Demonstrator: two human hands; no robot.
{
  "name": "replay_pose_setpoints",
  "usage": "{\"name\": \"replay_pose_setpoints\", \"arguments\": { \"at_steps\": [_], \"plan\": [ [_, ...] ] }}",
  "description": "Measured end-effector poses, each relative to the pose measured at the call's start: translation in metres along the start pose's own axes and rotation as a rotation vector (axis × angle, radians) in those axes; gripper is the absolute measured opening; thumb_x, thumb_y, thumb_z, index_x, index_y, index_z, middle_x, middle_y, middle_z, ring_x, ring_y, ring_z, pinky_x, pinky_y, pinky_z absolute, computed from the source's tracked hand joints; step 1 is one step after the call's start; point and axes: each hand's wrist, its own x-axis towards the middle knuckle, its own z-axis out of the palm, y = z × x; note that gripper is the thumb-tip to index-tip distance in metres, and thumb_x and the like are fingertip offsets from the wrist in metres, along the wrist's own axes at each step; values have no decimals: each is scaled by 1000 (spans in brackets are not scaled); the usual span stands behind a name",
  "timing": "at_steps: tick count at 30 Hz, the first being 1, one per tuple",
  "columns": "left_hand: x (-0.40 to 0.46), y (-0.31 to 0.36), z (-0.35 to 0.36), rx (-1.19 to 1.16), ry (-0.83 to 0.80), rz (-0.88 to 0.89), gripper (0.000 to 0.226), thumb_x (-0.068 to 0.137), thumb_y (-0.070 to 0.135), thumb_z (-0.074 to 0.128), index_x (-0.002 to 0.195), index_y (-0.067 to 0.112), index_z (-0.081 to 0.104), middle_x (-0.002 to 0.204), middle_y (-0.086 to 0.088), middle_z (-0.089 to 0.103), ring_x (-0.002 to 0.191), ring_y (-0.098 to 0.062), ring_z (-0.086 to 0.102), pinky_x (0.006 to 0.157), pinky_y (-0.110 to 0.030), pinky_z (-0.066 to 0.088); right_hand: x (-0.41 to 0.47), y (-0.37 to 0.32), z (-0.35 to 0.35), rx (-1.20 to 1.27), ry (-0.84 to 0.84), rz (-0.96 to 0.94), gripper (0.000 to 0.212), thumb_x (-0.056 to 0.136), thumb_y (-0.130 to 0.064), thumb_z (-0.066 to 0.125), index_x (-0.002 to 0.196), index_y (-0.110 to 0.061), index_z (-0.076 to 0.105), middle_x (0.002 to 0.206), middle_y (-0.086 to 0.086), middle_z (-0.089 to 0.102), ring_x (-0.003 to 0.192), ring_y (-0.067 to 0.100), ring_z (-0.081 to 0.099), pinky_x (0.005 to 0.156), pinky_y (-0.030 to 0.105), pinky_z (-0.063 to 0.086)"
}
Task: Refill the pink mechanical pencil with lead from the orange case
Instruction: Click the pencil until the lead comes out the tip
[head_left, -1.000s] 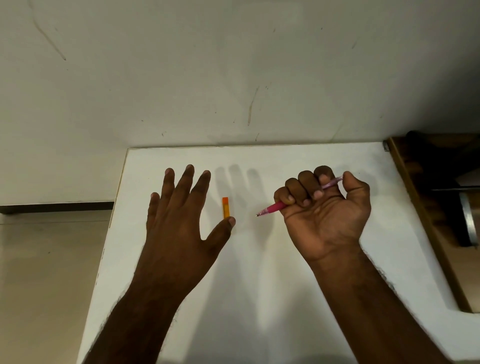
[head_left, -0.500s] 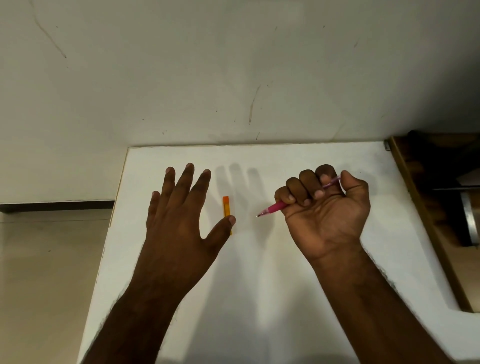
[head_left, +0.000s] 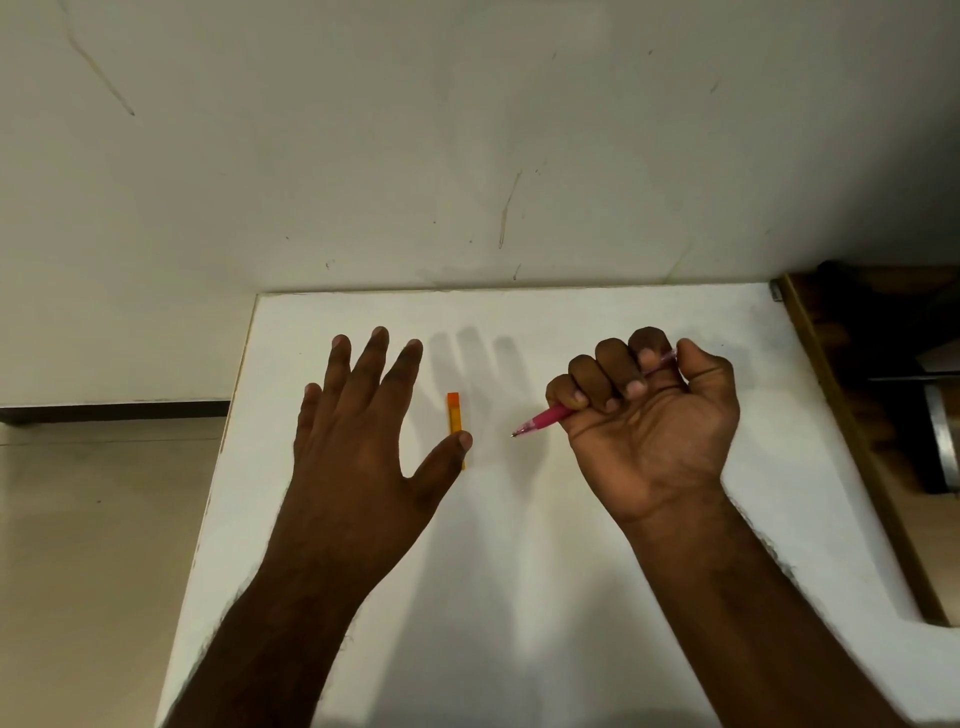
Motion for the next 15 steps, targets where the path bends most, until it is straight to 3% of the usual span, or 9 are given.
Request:
{"name": "replay_pose_setpoints", "arguments": {
  "at_steps": [9, 15],
  "plan": [
    [0, 2, 0, -7, -1, -1, 85, 83, 69, 45, 156, 31, 24, 167, 9, 10, 154, -11, -8, 124, -46, 6, 0, 0, 0, 19, -5, 14, 42, 97, -41, 29, 68, -15, 45, 59, -2, 34, 53, 15, 27, 57, 31, 34],
    [-1, 2, -1, -16, -3, -3, 85, 83, 69, 46, 156, 31, 25, 167, 9, 10, 154, -10, -8, 124, -47, 7, 1, 1, -1, 26, 19, -17, 30, 86, -38, 38, 66, -16, 44, 58, -2, 33, 52, 16, 26, 56, 31, 34]
  ]
}}
